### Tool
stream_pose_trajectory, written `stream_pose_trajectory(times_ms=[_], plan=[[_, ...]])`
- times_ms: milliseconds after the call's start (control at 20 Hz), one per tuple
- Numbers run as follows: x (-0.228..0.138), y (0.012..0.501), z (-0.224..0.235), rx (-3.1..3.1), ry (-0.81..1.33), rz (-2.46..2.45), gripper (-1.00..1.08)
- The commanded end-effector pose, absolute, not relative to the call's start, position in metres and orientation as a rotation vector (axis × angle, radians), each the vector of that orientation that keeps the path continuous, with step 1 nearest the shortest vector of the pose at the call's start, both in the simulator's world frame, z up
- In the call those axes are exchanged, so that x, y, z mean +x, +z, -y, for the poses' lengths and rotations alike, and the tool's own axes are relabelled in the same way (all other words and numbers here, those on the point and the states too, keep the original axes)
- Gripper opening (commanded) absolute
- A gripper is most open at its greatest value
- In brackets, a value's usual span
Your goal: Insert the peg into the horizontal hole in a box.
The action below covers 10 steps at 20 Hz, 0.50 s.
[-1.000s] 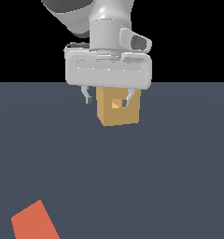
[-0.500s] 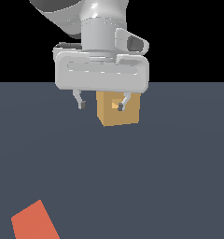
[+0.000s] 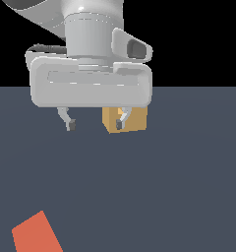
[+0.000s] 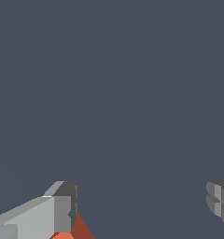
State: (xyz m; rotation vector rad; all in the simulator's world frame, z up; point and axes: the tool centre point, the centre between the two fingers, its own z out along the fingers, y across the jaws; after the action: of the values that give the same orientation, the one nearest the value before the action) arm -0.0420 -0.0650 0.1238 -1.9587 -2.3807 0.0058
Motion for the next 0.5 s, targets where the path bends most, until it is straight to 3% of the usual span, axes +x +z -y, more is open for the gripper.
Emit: stream_pose_trajectory(times_ms=[0, 450], plan=[[-0.046, 0.120, 0.080, -1.908, 0.006, 2.426, 1.00], [-0.052, 0.105, 0.133, -1.725, 0.005, 2.577, 1.00]])
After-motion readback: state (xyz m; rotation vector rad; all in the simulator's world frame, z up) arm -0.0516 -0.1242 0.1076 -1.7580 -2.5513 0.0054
